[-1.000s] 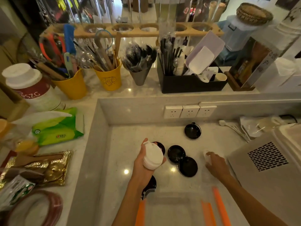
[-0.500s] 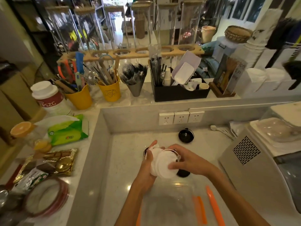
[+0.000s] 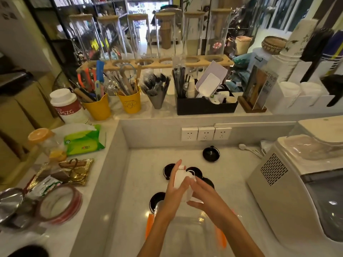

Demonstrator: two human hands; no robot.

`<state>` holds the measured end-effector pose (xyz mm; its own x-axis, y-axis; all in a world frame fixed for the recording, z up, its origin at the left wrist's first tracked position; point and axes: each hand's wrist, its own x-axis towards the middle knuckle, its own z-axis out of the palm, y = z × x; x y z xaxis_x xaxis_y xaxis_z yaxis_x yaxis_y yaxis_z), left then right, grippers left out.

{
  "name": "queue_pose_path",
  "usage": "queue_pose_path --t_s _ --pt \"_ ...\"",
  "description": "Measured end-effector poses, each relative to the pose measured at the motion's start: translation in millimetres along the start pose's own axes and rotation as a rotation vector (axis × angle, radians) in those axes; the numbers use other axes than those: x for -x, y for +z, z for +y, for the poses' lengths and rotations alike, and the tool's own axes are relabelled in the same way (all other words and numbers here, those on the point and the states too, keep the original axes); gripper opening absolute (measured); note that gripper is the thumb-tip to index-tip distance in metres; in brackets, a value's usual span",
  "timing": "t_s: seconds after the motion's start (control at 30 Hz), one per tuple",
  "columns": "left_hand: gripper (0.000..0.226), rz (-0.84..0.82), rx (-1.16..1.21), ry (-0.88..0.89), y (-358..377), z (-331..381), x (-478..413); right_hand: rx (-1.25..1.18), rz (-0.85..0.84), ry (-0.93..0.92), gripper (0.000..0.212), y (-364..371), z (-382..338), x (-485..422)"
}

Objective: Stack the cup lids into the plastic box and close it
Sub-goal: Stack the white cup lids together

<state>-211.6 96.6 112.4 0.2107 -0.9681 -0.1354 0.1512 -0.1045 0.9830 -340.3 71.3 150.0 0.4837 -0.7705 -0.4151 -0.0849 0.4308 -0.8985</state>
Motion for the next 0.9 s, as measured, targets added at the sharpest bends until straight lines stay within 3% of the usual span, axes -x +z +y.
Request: queue_pose_path --t_s 0.33,0.47,0.67,0.73,0.9 --pt "0.08 0.012 0.104 -0.056 10.7 -3.3 17.8 0.154 -0.06 -0.137 0.041 -10.8 4.9 0.6" --pt "0.072 0.012 0.189 -0.094 11.6 -3.8 19.2 0.294 -0.061 -0.187 0.078 -9.9 10.3 -1.5" --pt "0.053 0.052 0.399 -0.177 1.9 -2.1 19.1 0.357 -0.123 -0.2 0.088 -14.5 8.8 -4.7" --pt "0.047 0.09 0.457 -0.195 0.6 -4.6 18.4 0.318 -0.068 -0.183 0.085 -10.8 12.1 -5.4" --pt "0.043 0.142 0.504 -0.273 -7.0 -15.1 22.3 0.296 -0.042 -0.159 0.052 -1.2 16.9 -3.7"
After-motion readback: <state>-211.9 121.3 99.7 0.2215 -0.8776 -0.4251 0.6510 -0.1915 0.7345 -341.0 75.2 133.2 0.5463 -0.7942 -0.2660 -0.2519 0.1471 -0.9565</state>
